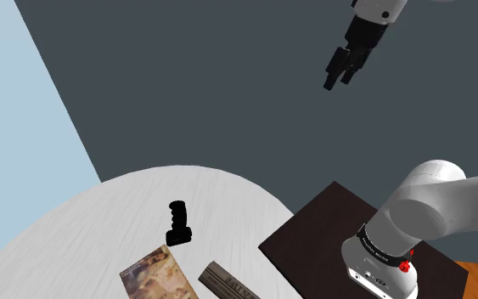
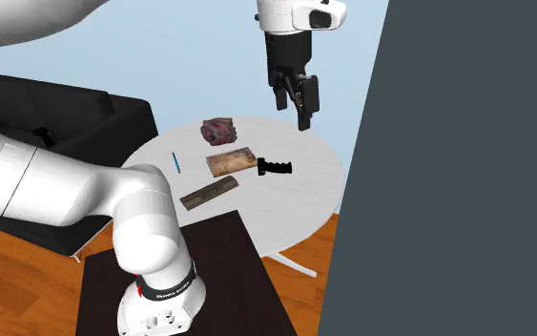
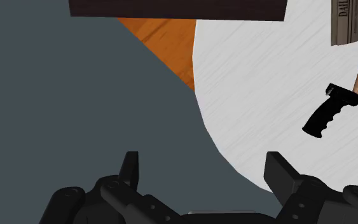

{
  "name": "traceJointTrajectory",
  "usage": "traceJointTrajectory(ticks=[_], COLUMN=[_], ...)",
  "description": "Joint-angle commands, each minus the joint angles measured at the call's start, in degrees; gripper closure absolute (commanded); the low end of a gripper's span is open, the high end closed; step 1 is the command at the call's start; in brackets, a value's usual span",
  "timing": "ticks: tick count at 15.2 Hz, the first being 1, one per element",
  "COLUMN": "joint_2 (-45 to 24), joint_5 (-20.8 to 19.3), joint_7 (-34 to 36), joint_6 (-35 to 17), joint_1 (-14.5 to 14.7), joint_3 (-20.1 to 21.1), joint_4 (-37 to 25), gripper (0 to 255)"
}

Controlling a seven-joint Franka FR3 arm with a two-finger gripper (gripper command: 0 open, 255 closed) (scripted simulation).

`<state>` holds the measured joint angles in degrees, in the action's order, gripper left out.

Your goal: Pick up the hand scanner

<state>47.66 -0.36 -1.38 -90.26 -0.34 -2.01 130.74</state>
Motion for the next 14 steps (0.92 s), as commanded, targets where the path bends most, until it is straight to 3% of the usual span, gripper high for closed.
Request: traceJointTrajectory(ticks=[1,14], joint_2=[0.0,-6.81], joint_5=[0.0,8.61], joint_7=[0.0,15.63], joint_6=[0.0,-17.92], joint_1=[0.0,2.95], joint_3=[0.0,12.89], joint_4=[0.0,12.36], gripper=[0,0])
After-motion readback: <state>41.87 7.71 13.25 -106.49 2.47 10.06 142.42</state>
